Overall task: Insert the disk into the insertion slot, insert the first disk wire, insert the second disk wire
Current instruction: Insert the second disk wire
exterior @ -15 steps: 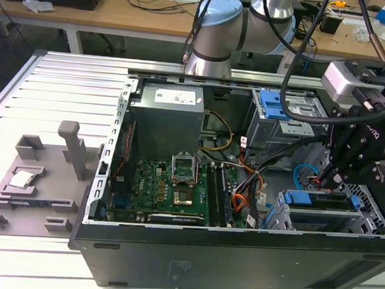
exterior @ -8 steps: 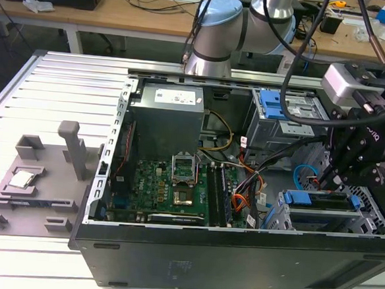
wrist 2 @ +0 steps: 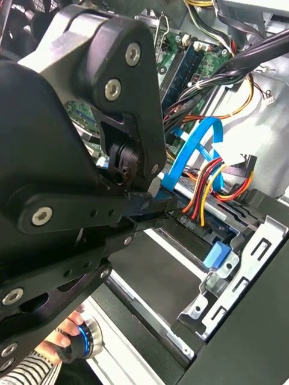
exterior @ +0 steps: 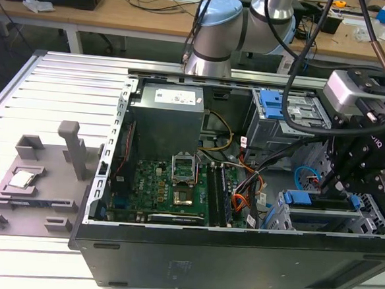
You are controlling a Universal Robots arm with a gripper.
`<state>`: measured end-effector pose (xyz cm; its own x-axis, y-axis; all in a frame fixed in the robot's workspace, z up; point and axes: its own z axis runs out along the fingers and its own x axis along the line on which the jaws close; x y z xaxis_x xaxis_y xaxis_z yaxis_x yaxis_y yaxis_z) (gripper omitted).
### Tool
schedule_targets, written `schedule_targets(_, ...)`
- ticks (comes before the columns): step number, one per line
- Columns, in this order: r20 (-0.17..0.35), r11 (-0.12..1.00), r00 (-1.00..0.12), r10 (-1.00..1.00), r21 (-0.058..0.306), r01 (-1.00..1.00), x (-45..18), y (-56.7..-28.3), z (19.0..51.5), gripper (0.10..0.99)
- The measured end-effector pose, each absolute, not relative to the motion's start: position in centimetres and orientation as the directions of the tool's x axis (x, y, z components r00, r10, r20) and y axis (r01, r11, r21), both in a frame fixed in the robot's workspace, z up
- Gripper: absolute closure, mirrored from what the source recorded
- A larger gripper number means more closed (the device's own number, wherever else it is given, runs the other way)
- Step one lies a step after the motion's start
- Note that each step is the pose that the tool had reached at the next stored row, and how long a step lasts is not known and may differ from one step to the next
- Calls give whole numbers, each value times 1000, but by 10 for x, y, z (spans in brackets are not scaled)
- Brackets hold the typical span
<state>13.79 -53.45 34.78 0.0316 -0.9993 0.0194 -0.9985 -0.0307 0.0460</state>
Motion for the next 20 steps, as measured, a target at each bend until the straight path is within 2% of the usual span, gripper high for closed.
schedule_targets(20, 8, -31, 32, -999, 46, -998, 141, -538, 337, 922)
